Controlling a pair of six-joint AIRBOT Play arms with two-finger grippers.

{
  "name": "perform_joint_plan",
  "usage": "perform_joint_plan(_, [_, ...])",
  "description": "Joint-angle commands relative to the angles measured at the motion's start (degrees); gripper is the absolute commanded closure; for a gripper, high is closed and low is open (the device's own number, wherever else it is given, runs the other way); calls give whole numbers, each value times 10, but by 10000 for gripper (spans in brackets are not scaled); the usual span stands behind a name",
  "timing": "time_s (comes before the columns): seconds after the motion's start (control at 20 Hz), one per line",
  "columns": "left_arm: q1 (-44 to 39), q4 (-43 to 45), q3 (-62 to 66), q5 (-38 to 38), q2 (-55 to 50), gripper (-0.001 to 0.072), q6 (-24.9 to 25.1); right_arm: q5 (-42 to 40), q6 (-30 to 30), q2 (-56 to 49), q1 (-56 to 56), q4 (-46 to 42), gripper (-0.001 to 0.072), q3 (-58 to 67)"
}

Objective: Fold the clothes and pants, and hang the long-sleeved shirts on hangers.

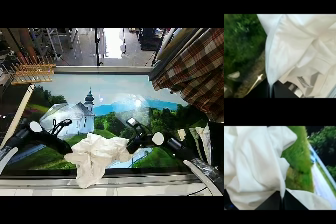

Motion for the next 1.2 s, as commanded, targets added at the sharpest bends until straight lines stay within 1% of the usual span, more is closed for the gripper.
perform_joint_plan(0.0, [16, 1, 102, -66, 26, 702, -8, 105, 43, 70, -14, -83, 695, 100])
perform_joint_plan(0.1, [47, -29, 234, -128, 67, 703, -29, 271, 54, 131, -17, -104, 694, 225])
perform_joint_plan(0.15, [63, -57, 300, -144, 87, 702, -40, 326, 75, 156, -17, -101, 695, 294])
perform_joint_plan(0.2, [77, -93, 369, -151, 109, 702, -57, 356, 100, 175, -17, -98, 695, 356])
perform_joint_plan(0.3, [103, -172, 485, -152, 150, 703, -101, 383, 154, 202, -17, -97, 695, 485])
perform_joint_plan(0.35, [117, -205, 533, -151, 169, 703, -121, 389, 166, 210, -17, -91, 695, 549])
perform_joint_plan(0.4, [133, -223, 579, -140, 191, 702, -148, 390, 167, 214, -17, -82, 695, 607])
perform_joint_plan(0.45, [151, -220, 613, -122, 213, 703, -175, 389, 167, 216, -17, -72, 695, 667])
perform_joint_plan(0.5, [175, -215, 640, -98, 236, 702, -187, 383, 167, 216, -17, -69, 695, 716])
perform_joint_plan(0.55, [199, -214, 655, -74, 255, 702, -186, 372, 167, 215, -17, -74, 695, 756])
perform_joint_plan(0.6, [222, -214, 657, -36, 270, 702, -185, 352, 164, 215, -17, -86, 695, 775])
perform_joint_plan(0.65, [236, -216, 656, -6, 273, 702, -173, 330, 162, 215, -17, -108, 695, 773])
perform_joint_plan(0.7, [236, -221, 655, 12, 261, 702, -172, 319, 162, 210, -17, -134, 695, 766])
perform_joint_plan(0.75, [233, -228, 655, 12, 235, 702, -172, 314, 162, 198, -17, -166, 695, 750])
perform_joint_plan(0.8, [222, -233, 653, -2, 195, 702, -176, 313, 162, 178, -18, -196, 695, 726])
perform_joint_plan(0.85, [204, -231, 645, -16, 146, 701, -193, 313, 163, 152, -18, -212, 695, 697])
perform_joint_plan(1.0, [164, -206, 620, -65, -13, 701, -212, 302, 163, 21, -18, -220, 695, 605])
perform_joint_plan(1.1, [144, -165, 618, -64, -124, 701, -231, 251, 162, -87, -26, -220, 695, 561])
perform_joint_plan(1.15, [136, -142, 618, -48, -179, 700, -241, 213, 164, -141, -34, -218, 691, 550])
